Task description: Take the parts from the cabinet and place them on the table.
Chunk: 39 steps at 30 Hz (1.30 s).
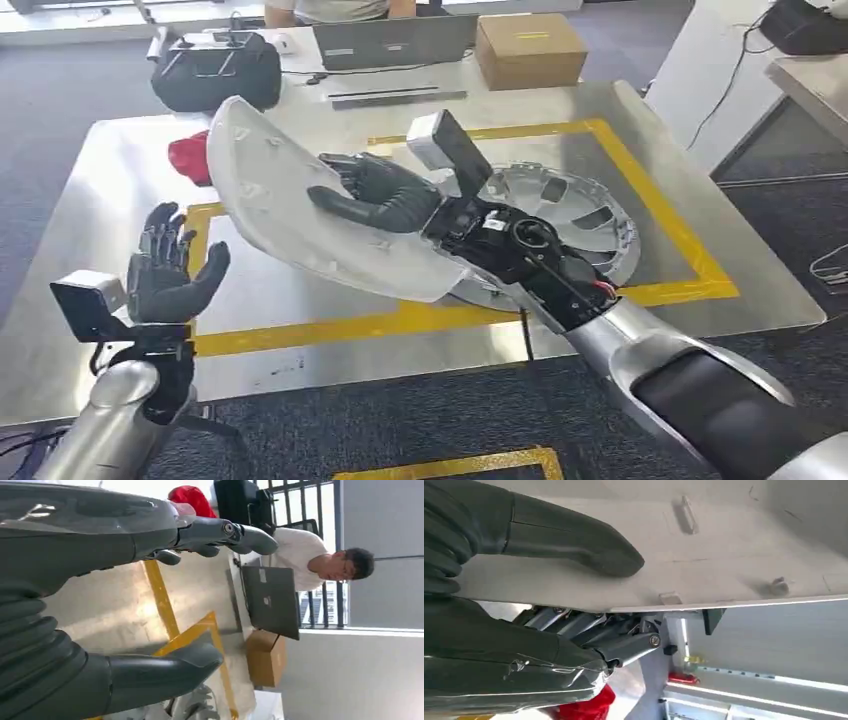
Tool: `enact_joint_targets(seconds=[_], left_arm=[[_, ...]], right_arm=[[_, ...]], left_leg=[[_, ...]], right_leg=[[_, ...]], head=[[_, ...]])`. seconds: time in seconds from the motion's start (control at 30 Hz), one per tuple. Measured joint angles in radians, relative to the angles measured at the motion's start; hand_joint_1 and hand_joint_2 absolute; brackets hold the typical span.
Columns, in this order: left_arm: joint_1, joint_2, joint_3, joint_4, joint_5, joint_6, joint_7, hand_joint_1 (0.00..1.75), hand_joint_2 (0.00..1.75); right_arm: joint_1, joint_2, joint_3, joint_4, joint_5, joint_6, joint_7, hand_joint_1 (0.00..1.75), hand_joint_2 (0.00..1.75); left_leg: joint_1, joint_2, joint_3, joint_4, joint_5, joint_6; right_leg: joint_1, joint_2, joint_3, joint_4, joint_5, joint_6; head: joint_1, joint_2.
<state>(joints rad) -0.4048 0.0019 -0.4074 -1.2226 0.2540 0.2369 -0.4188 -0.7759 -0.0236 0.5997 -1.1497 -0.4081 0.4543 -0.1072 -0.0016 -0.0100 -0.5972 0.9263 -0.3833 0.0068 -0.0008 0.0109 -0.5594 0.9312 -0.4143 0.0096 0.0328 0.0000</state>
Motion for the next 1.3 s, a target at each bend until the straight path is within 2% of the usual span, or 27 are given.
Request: enact_joint_targets(seconds=[0.2, 0.53, 0.57, 0.6, 0.77, 0.8, 0.83, 0.87, 0.9, 0.93, 0.97, 1.0, 1.07, 1.1, 1.13, 1.17, 1.2, 1.23, 1.27, 1.3], left_arm=[[0.021, 0.041, 0.009, -0.056, -0.027, 0.055, 0.049, 0.0, 1.75], [0.072, 0.114, 0.038, -0.143, -0.067, 0.087, 0.091, 0.0, 1.75], [0.075, 0.119, 0.04, -0.151, -0.07, 0.087, 0.093, 0.0, 1.75], [0.078, 0.126, 0.042, -0.157, -0.073, 0.087, 0.095, 0.0, 1.75], [0.078, 0.126, 0.042, -0.159, -0.073, 0.087, 0.095, 0.0, 1.75], [0.08, 0.131, 0.044, -0.17, -0.075, 0.086, 0.098, 0.0, 1.75], [0.08, 0.138, 0.046, -0.189, -0.076, 0.083, 0.106, 0.0, 1.75], [0.082, 0.141, 0.049, -0.209, -0.077, 0.077, 0.113, 0.0, 1.75], [0.084, 0.141, 0.049, -0.212, -0.076, 0.077, 0.117, 0.0, 1.75], [0.086, 0.141, 0.049, -0.216, -0.077, 0.077, 0.118, 0.0, 1.75], [0.089, 0.141, 0.049, -0.219, -0.077, 0.077, 0.119, 0.0, 1.75], [0.092, 0.141, 0.049, -0.222, -0.077, 0.077, 0.121, 0.0, 1.75], [0.092, 0.142, 0.049, -0.226, -0.077, 0.076, 0.121, 0.0, 1.75], [0.092, 0.142, 0.049, -0.23, -0.076, 0.076, 0.122, 0.0, 1.75], [0.092, 0.143, 0.05, -0.233, -0.076, 0.076, 0.122, 0.0, 1.75], [0.091, 0.144, 0.05, -0.236, -0.076, 0.076, 0.126, 0.0, 1.75], [0.093, 0.145, 0.051, -0.239, -0.077, 0.075, 0.125, 0.0, 1.75], [0.099, 0.145, 0.051, -0.241, -0.077, 0.074, 0.125, 0.0, 1.75], [0.102, 0.147, 0.052, -0.243, -0.077, 0.075, 0.127, 0.0, 1.75], [0.103, 0.15, 0.052, -0.246, -0.077, 0.076, 0.127, 0.0, 1.75]], right_arm=[[-0.011, 0.013, 0.011, 0.08, 0.022, -0.006, -0.023, 1.75, 1.75], [-0.023, 0.027, 0.013, 0.17, 0.074, -0.018, -0.048, 1.75, 1.75], [-0.023, 0.028, 0.014, 0.175, 0.074, -0.018, -0.048, 1.75, 1.75], [-0.023, 0.031, 0.014, 0.178, 0.074, -0.019, -0.048, 1.75, 1.75], [-0.023, 0.031, 0.014, 0.179, 0.074, -0.019, -0.048, 1.75, 1.75], [-0.023, 0.033, 0.014, 0.183, 0.074, -0.019, -0.048, 1.75, 1.75], [-0.023, 0.04, 0.013, 0.185, 0.072, -0.02, -0.044, 1.75, 1.75], [-0.024, 0.041, 0.013, 0.19, 0.069, -0.02, -0.039, 1.75, 1.75], [-0.02, 0.041, 0.013, 0.192, 0.069, -0.02, -0.037, 1.75, 1.75], [-0.015, 0.041, 0.013, 0.194, 0.069, -0.02, -0.036, 1.75, 1.75], [-0.011, 0.041, 0.013, 0.197, 0.069, -0.021, -0.036, 1.75, 1.75], [-0.009, 0.041, 0.013, 0.199, 0.069, -0.023, -0.035, 1.75, 1.75], [-0.01, 0.041, 0.013, 0.2, 0.069, -0.024, -0.034, 1.75, 1.75], [-0.011, 0.041, 0.013, 0.2, 0.069, -0.024, -0.031, 1.75, 1.75], [-0.01, 0.041, 0.013, 0.202, 0.069, -0.025, -0.03, 1.75, 1.75], [-0.009, 0.042, 0.013, 0.202, 0.069, -0.026, -0.027, 1.75, 1.75], [-0.004, 0.042, 0.013, 0.202, 0.069, -0.027, -0.025, 1.75, 1.75], [-0.002, 0.042, 0.014, 0.202, 0.069, -0.027, -0.022, 1.75, 1.75], [-0.004, 0.044, 0.013, 0.202, 0.068, -0.03, -0.022, 1.75, 1.75], [-0.005, 0.046, 0.012, 0.201, 0.068, -0.03, -0.021, 1.75, 1.75]], left_leg=[[0.0, -0.001, 0.0, 0.0, 0.0, 0.0], [0.0, -0.001, 0.0, 0.0, 0.0, 0.0], [-0.006, -0.002, -0.003, 0.008, -0.005, 0.005], [-0.005, -0.003, -0.003, 0.008, -0.006, 0.011], [-0.005, -0.003, -0.003, 0.008, -0.006, 0.011], [-0.006, -0.002, -0.002, 0.007, -0.008, 0.014], [0.002, -0.002, 0.014, -0.016, 0.0, 0.019], [0.012, -0.005, 0.035, -0.032, 0.002, 0.021], [0.013, -0.008, 0.036, -0.031, 0.001, 0.021], [0.015, -0.014, 0.036, -0.03, -0.001, 0.019], [0.018, -0.02, 0.037, -0.029, -0.003, 0.016], [0.022, -0.028, 0.04, -0.026, -0.007, 0.01], [0.033, -0.039, 0.044, -0.01, -0.021, -0.004], [0.035, -0.046, 0.044, 0.002, -0.031, -0.012], [0.032, -0.051, 0.035, 0.008, -0.037, -0.022], [0.031, -0.054, 0.025, 0.019, -0.037, -0.026], [0.035, -0.058, 0.021, 0.018, -0.033, -0.032], [0.037, -0.062, 0.021, 0.013, -0.031, -0.037], [0.037, -0.066, 0.021, 0.014, -0.033, -0.042], [0.039, -0.042, 0.018, 0.026, -0.044, -0.046]], right_leg=[[0.0, -0.001, 0.001, -0.001, 0.0, 0.0], [0.0, -0.002, 0.001, -0.001, 0.0, 0.0], [-0.006, -0.002, 0.003, -0.006, 0.001, 0.003], [-0.005, -0.002, 0.003, -0.004, 0.0, 0.006], [-0.005, -0.002, 0.003, -0.004, 0.0, 0.006], [-0.005, -0.003, 0.005, -0.006, 0.0, 0.007], [0.004, -0.004, 0.011, -0.011, -0.002, 0.014], [-0.005, -0.005, -0.06, 0.151, -0.089, 0.021], [-0.009, -0.005, -0.105, 0.242, -0.124, 0.026], [-0.013, -0.005, -0.145, 0.316, -0.147, 0.03], [-0.018, -0.005, -0.163, 0.34, -0.141, 0.035], [-0.022, -0.005, -0.153, 0.305, -0.109, 0.039], [-0.033, -0.004, -0.075, 0.129, -0.002, 0.05], [-0.041, 0.009, -0.041, 0.04, 0.033, 0.059], [-0.037, 0.033, -0.02, 0.036, 0.008, 0.063], [-0.038, 0.032, -0.015, 0.021, -0.001, 0.048], [-0.033, 0.03, -0.022, 0.029, -0.001, 0.041], [-0.028, 0.025, -0.023, 0.036, -0.004, 0.034], [-0.03, 0.02, -0.019, 0.033, -0.003, 0.025], [-0.034, 0.017, -0.014, 0.028, -0.002, 0.017]], head=[[0.0, 0.0], [0.0, 0.0], [-0.001, 0.0], [-0.003, 0.0], [-0.003, 0.0], [-0.005, 0.0], [-0.006, 0.0], [0.006, 0.0], [0.006, 0.0], [0.006, 0.0], [0.01, 0.0], [0.011, 0.0], [0.017, 0.0], [0.022, 0.0], [0.026, 0.0], [0.025, 0.0], [0.021, 0.0], [0.024, 0.0], [0.023, 0.0], [0.018, 0.0]])
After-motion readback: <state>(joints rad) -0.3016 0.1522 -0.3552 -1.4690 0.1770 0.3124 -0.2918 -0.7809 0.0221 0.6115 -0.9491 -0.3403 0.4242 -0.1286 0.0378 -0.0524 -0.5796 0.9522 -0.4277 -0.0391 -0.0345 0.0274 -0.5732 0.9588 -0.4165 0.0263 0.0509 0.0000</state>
